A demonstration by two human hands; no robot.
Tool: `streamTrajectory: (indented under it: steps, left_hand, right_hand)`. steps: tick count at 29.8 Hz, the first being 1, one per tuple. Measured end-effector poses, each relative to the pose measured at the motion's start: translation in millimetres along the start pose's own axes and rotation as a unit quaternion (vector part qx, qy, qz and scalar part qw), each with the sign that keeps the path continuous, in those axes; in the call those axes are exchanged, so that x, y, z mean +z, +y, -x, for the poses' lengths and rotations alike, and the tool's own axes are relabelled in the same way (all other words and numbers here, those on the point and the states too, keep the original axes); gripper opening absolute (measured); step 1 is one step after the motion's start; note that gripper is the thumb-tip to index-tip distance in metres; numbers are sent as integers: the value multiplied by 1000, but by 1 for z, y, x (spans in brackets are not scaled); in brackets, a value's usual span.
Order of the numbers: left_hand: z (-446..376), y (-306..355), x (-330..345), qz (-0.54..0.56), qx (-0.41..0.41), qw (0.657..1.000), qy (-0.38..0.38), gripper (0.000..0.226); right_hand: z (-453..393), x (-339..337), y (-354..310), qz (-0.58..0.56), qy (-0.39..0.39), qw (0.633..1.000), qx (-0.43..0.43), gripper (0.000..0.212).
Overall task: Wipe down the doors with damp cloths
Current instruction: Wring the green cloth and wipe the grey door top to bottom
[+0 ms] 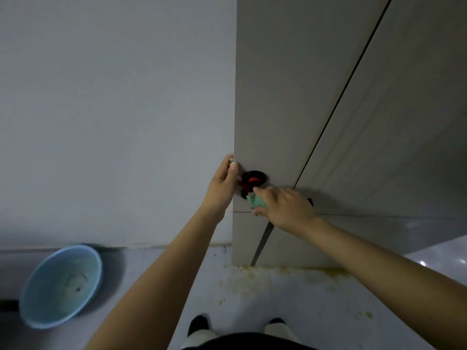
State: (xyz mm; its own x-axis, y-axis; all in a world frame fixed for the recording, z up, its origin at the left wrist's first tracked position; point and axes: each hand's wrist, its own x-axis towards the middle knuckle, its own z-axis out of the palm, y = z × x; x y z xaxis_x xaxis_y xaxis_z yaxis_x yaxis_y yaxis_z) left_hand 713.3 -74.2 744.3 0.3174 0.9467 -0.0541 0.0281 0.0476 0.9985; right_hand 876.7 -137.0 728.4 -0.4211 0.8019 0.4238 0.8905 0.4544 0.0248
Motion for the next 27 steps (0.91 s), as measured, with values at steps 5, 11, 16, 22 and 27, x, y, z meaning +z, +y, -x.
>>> streamTrajectory:
  steps: [5, 11, 16, 22, 27]
  left_hand:
    - [8, 6, 16, 56, -23, 997, 42, 28]
    - [13, 14, 26, 77, -51, 993, 70, 27]
    - [12, 11, 34, 71, -55, 991, 101, 28]
    - [11, 9, 31, 70, -68, 990, 97, 30]
    - [10, 9, 32, 61, -67, 991, 96, 27]
  right_hand:
    - [-8, -6, 3, -56, -48, 997, -26, 37]
    - [-7, -12, 23, -173, -154, 973, -4, 36]
    - [2, -12, 37, -127, -203, 971, -22, 40]
    - [-17, -4, 17, -104, -194, 974, -58, 40]
    - [5, -18, 47, -112, -210, 970, -39, 52]
